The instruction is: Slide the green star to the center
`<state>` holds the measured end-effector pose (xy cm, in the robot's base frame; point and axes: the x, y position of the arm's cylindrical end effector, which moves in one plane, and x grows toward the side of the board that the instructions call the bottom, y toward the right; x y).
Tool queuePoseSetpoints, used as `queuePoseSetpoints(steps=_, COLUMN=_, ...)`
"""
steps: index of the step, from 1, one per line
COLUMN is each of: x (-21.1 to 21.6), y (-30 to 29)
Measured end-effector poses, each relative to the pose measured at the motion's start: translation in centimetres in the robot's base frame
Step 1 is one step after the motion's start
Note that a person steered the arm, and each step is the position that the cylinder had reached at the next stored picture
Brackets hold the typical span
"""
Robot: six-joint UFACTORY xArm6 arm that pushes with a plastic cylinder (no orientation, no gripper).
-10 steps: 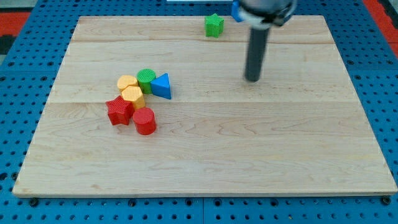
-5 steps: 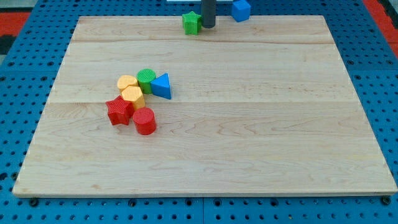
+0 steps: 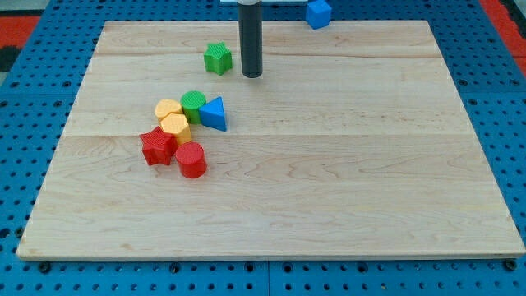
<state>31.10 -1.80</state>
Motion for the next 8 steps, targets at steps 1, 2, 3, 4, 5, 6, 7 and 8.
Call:
queuePoseSetpoints(steps=1, x=-6.1, y=3.5)
queuePoseSetpoints(steps=2, x=-7.9, y=-3.3)
queuePoseSetpoints(steps=3, x=-6.1, y=-8.2)
queuePoseSetpoints(steps=4, x=0.6, y=-5.3)
queuePoseSetpoints(steps=5, x=1.8, y=3.2)
queuePoseSetpoints(steps=6, x=1.9, y=4.2)
queuePoseSetpoints(steps=7, x=10.2, y=6.3)
queuePoseSetpoints(steps=8, x=12.2, y=7.9)
